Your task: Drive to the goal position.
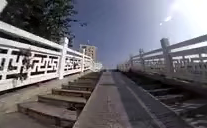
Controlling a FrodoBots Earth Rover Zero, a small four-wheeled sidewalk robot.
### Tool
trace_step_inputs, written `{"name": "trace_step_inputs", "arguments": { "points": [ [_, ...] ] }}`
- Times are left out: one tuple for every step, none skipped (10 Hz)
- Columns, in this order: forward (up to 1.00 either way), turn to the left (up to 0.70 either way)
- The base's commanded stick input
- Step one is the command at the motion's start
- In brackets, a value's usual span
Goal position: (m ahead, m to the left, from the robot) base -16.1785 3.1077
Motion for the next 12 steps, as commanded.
{"name": "trace_step_inputs", "arguments": {
  "points": [
    [0.7, 0.0],
    [0.7, 0.0],
    [0.7, 0.0],
    [0.7, 0.0],
    [0.7, 0.0],
    [0.7, 0.0],
    [0.7, 0.0],
    [0.7, 0.0],
    [0.7, 0.0],
    [0.7, 0.0],
    [0.7, 0.0],
    [0.7, 0.0]
  ]
}}
